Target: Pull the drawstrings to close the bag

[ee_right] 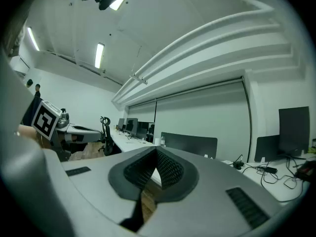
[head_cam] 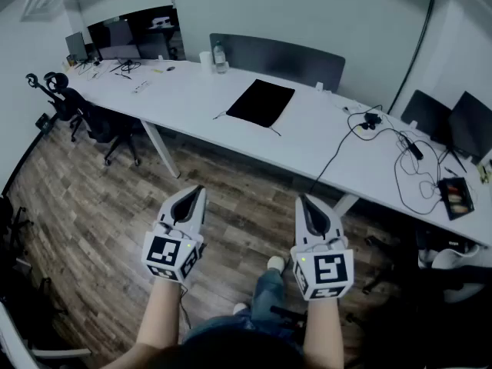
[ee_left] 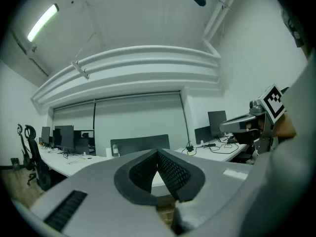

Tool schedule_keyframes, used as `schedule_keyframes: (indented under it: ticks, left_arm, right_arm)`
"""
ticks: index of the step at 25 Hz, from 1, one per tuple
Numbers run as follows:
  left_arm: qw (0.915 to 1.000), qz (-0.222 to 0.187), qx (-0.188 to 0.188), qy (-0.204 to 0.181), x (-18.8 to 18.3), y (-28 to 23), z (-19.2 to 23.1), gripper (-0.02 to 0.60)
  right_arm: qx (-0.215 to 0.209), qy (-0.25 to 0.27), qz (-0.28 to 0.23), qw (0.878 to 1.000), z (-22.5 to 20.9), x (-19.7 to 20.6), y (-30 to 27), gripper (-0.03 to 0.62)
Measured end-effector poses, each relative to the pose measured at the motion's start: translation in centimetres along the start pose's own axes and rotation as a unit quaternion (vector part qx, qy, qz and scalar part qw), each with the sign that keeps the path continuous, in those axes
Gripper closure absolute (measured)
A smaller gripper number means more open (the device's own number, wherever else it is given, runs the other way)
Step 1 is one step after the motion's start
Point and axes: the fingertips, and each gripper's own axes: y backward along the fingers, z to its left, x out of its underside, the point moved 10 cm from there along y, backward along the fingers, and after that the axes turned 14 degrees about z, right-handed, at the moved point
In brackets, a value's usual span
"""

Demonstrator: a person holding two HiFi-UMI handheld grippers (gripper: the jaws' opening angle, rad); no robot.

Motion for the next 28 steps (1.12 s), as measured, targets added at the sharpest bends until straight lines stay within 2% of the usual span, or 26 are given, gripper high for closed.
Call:
schedule_keyframes:
  ticks: [5,9,15,22,28]
  left_arm:
    - [0.9999,0.002,-0.011,-0.002,0.2,-1.4,1.3,0.583]
    - [0.9996,0.012,-0.024,0.001,-0.1,-4.1,3.4,0.583]
    - [0.9992,0.027,-0.027,0.006,-1.5,-11.2,6.6,0.583]
    - [0.9989,0.030,-0.035,0.003,-4.7,-21.5,9.5,0.583]
    - [0.9989,0.036,-0.026,0.011,-5.9,-28.5,10.7,0.583]
  right_arm:
    - [-0.002,-0.002,0.004,1.000,-0.8,0.0,-2.2,0.600]
    - [-0.014,-0.010,0.003,1.000,-2.2,-0.4,-6.0,0.600]
    - [-0.032,-0.021,0.007,0.999,-5.4,-1.8,-13.6,0.600]
    - [-0.048,-0.013,0.013,0.999,-11.7,-3.2,-22.8,0.600]
    - [-0.046,-0.013,0.032,0.998,-15.7,-3.5,-27.6,0.600]
